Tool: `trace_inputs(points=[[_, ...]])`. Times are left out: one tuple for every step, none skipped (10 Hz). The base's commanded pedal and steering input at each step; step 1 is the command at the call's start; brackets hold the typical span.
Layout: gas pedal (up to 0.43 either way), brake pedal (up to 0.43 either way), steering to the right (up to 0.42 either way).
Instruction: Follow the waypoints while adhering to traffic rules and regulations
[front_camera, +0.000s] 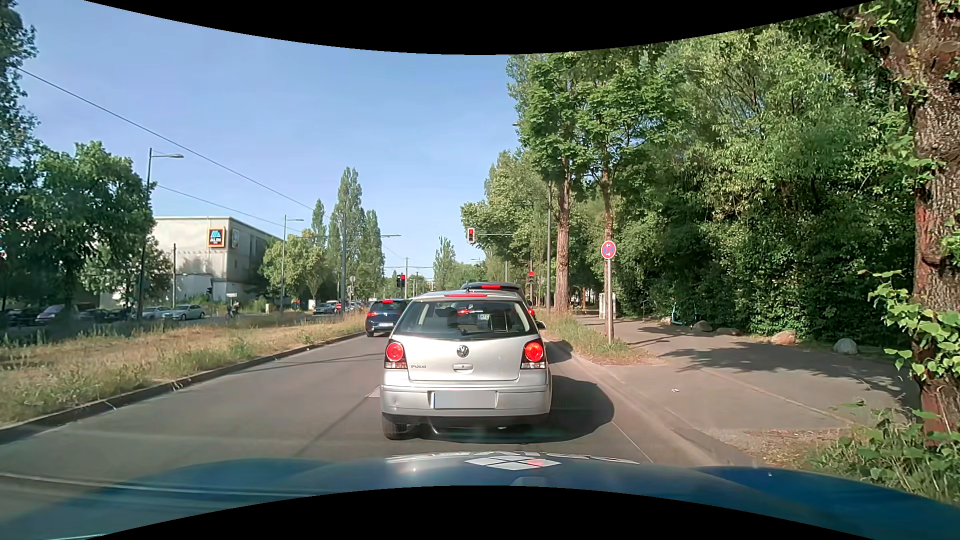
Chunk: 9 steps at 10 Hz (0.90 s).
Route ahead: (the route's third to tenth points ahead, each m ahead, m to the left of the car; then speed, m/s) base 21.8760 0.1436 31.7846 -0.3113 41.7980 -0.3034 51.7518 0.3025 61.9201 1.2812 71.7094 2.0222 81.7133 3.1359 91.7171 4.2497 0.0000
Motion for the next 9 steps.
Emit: trace_inputs(points=[[0.000, 0.256, -0.007], [0.000, 0.256, -0.007], [0.000, 0.256, -0.007], [0.000, 0.256, -0.007], [0.000, 0.256, -0.007], [0.000, 0.256, -0.007], [0.000, 0.256, -0.007], [0.000, 0.256, -0.007], [0.000, 0.256, -0.007]])
